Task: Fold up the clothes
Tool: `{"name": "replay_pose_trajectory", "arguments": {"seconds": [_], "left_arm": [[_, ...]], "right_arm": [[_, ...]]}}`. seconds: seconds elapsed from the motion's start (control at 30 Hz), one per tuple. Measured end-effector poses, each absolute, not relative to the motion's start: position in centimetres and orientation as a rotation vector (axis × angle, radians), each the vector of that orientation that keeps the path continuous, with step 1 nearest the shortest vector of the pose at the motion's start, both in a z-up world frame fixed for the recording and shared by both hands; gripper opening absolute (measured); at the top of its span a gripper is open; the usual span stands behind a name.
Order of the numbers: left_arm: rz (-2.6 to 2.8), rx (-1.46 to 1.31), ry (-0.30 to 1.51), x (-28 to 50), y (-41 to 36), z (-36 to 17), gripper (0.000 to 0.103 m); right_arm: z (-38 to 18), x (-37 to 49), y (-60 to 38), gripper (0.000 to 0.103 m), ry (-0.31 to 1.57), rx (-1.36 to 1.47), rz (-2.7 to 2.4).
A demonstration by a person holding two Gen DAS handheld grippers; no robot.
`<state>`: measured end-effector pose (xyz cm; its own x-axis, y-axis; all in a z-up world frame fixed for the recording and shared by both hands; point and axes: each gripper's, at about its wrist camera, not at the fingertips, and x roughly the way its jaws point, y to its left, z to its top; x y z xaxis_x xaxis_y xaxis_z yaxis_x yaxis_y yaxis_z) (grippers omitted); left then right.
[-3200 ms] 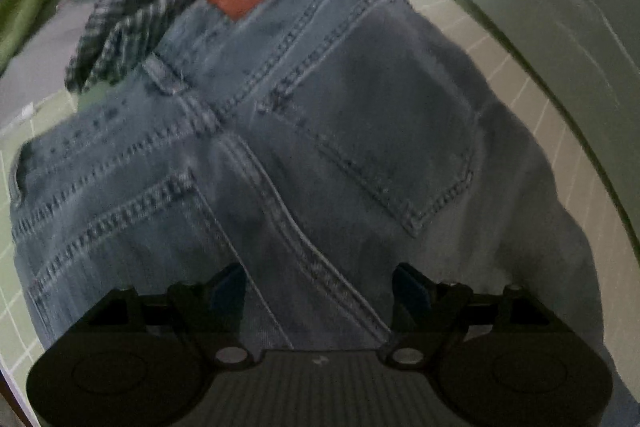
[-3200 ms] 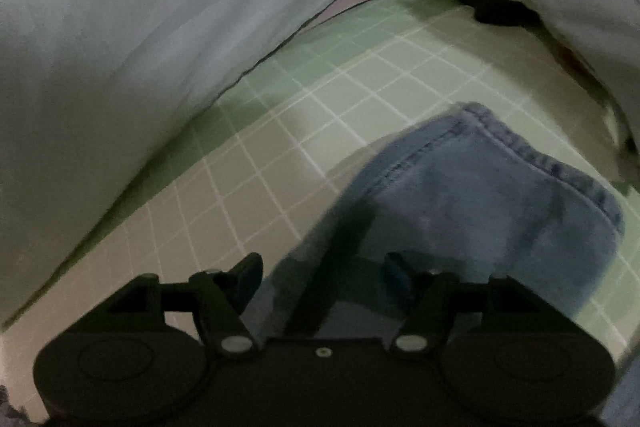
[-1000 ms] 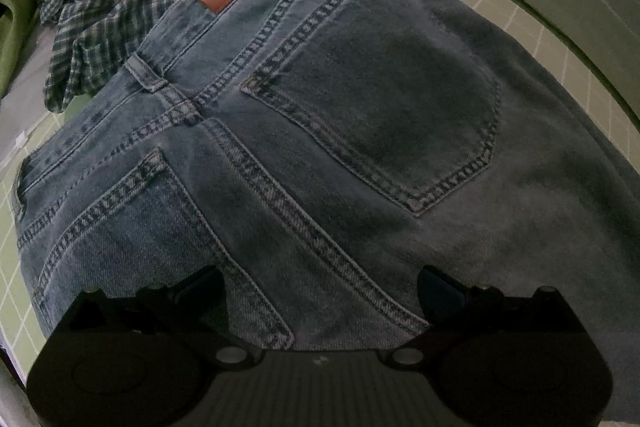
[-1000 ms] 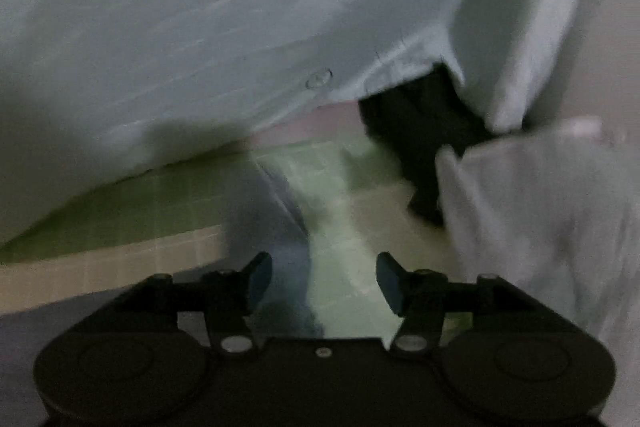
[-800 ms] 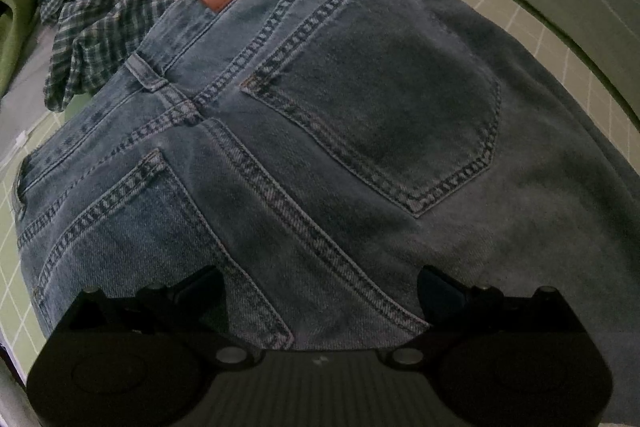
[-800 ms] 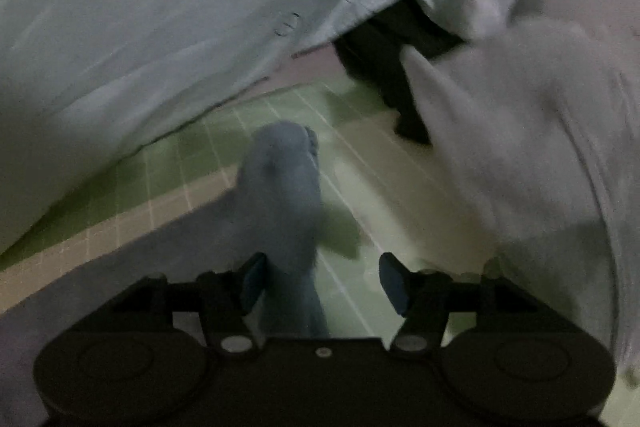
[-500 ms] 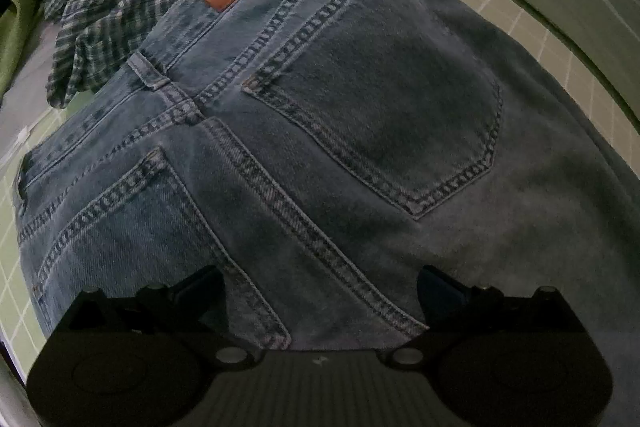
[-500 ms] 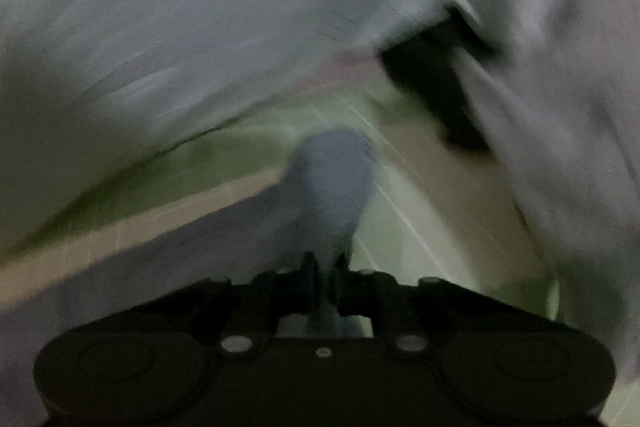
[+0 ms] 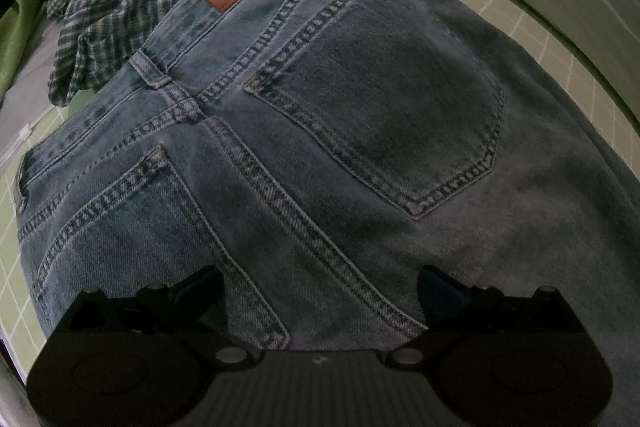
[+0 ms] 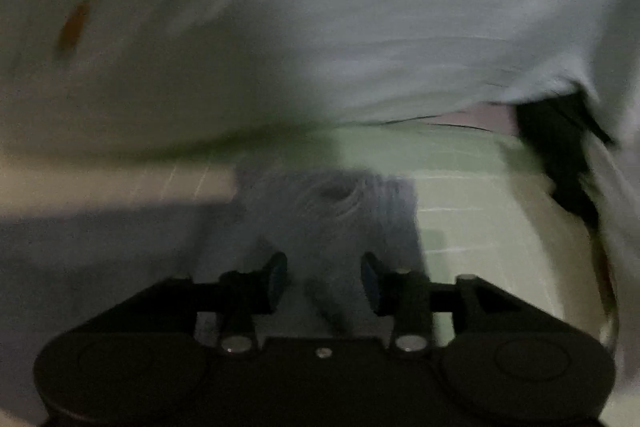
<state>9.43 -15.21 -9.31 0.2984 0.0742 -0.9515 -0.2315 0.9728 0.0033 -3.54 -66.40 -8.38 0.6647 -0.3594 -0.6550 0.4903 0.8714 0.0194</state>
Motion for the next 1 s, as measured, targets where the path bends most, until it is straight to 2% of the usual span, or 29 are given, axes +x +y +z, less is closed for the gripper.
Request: {"name": "replay_pose_trajectory", "arguments": {"seconds": [0.13, 0.23, 0.3, 0.33, 0.37, 0.43, 0.53, 0.6, 0.7, 0.77, 0.9, 0.97, 1.0], "left_arm": [[0.206, -0.146, 1.252, 9.4, -15.5, -9.4, 0.103], [0.205, -0.146, 1.253, 9.6, -15.4, -9.4, 0.103], [0.205, -0.147, 1.252, 9.5, -15.3, -9.4, 0.103], [0.205, -0.147, 1.252, 9.5, -15.3, -9.5, 0.103], [0.205, -0.147, 1.252, 9.4, -15.3, -9.5, 0.103], [0.205, -0.147, 1.251, 9.3, -15.2, -9.4, 0.103], [0.205, -0.147, 1.25, 9.3, -15.3, -9.5, 0.103], [0.205, -0.147, 1.248, 9.3, -15.2, -9.5, 0.103], [0.202, -0.146, 1.249, 9.5, -15.1, -9.6, 0.103], [0.201, -0.146, 1.253, 9.6, -15.1, -9.6, 0.103], [0.2, -0.146, 1.257, 9.6, -15.0, -9.5, 0.103], [0.199, -0.145, 1.259, 9.8, -15.0, -9.5, 0.103], [0.198, -0.145, 1.261, 9.8, -14.9, -9.5, 0.103]], "right_arm": [[-8.0, -4.3, -69.6, 0.051, 0.649, 0.309, -0.574], [-9.2, -3.7, -70.9, 0.067, 0.701, 0.335, -0.595], [-10.5, -3.0, -71.8, 0.067, 0.743, 0.385, -0.572], [-10.9, -2.7, -72.1, 0.061, 0.749, 0.406, -0.546], [-11.0, -2.6, -72.2, 0.037, 0.741, 0.414, -0.523], [-10.6, -2.7, -72.5, 0.004, 0.722, 0.407, -0.514], [-8.8, -4.5, -73.4, 0.004, 0.615, 0.362, -0.65], [-8.5, -5.8, -74.7, 0.004, 0.621, 0.311, -0.799], [-9.7, -7.3, -77.1, 0.01, 0.736, 0.331, -0.93], [-10.2, -7.9, -77.6, 0.025, 0.791, 0.346, -0.958], [-10.2, -8.7, -76.4, 0.04, 0.819, 0.324, -0.951], [-10.2, -9.0, -75.9, 0.052, 0.833, 0.314, -0.948], [-10.3, -9.2, -75.6, 0.053, 0.841, 0.31, -0.947]]}}
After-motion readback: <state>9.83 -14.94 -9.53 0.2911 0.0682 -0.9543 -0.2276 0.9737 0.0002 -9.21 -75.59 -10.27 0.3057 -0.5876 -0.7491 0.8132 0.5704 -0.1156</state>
